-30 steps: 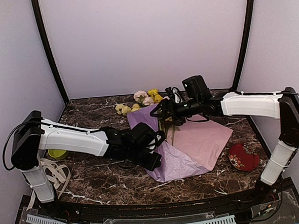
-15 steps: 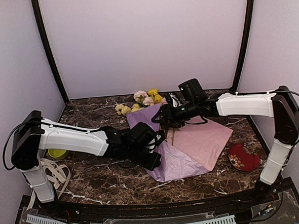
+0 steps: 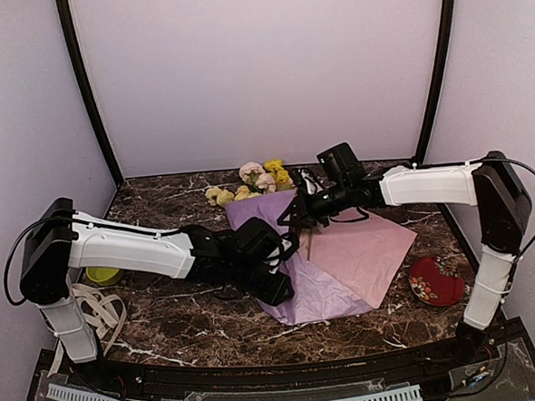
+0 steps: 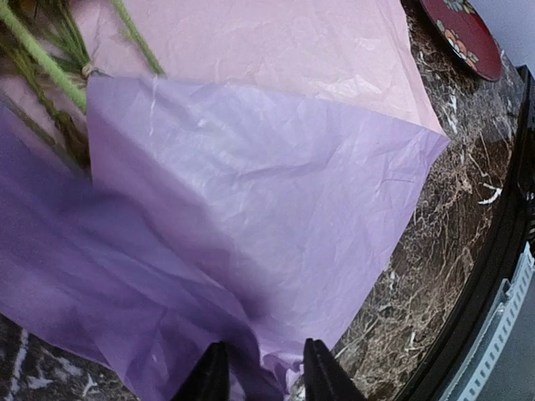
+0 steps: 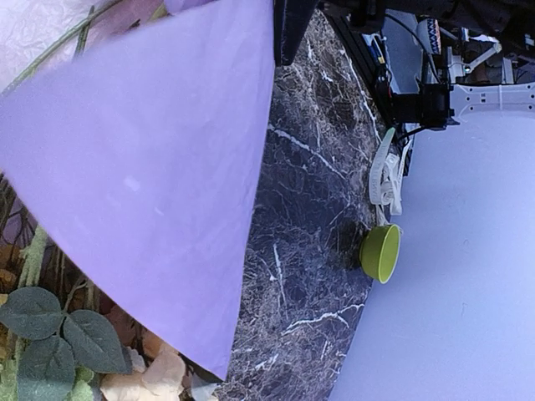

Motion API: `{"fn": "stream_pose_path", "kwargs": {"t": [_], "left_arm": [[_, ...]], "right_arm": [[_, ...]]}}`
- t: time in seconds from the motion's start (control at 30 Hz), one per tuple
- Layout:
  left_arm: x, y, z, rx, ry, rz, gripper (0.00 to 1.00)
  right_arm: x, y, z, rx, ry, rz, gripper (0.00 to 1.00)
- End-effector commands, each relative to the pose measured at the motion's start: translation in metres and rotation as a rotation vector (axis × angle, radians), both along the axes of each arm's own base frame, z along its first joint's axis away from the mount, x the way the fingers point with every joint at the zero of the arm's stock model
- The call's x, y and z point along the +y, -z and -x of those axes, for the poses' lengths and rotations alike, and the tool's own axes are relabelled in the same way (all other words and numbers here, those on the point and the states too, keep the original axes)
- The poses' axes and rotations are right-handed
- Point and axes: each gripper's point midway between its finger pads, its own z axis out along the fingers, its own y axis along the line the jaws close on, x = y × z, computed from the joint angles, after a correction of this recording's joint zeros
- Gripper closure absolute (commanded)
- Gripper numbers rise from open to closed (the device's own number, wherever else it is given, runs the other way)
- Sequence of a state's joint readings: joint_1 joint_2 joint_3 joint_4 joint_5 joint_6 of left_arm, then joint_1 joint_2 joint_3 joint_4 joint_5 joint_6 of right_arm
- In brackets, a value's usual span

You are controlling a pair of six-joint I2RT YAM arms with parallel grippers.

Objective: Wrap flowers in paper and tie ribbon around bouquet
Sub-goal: Fold the 1/4-folded wrapping paper at the center of the board.

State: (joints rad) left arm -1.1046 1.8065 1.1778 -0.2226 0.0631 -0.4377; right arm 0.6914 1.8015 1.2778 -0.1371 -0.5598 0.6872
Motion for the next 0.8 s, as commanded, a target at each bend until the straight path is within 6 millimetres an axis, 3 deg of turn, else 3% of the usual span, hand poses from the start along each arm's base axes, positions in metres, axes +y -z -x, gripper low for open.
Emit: {"fn": "stream_pose_path", "kwargs": {"t": [0.0, 0.13, 0.37, 0.5, 0.77], "left_arm": [[-0.018, -0.057, -0.003, -0.185, 0.078, 0.043, 0.64], [-0.036, -0.075, -0.001, -0.254, 0.139, 0.033, 0.64], [-0.059, -0.051, 0.003, -0.291, 0.233, -0.103, 0.71], [-0.060, -0.034, -0.004, -0.328, 0.259, -0.204, 0.73], [-0.039, 0.027, 0.002, -0.289, 0.348, -0.368, 0.76]], "right_arm": [[0.003, 0.007, -0.004, -0.029, -0.061, -0.009, 1.00], [0.003, 0.011, -0.006, -0.046, -0.068, -0.006, 1.00], [-0.006, 0.008, -0.012, -0.073, -0.071, -0.007, 1.00], [-0.012, -0.001, -0.012, -0.088, -0.074, 0.003, 1.00], [-0.029, 0.003, -0.019, -0.067, -0.057, 0.037, 1.00]]}}
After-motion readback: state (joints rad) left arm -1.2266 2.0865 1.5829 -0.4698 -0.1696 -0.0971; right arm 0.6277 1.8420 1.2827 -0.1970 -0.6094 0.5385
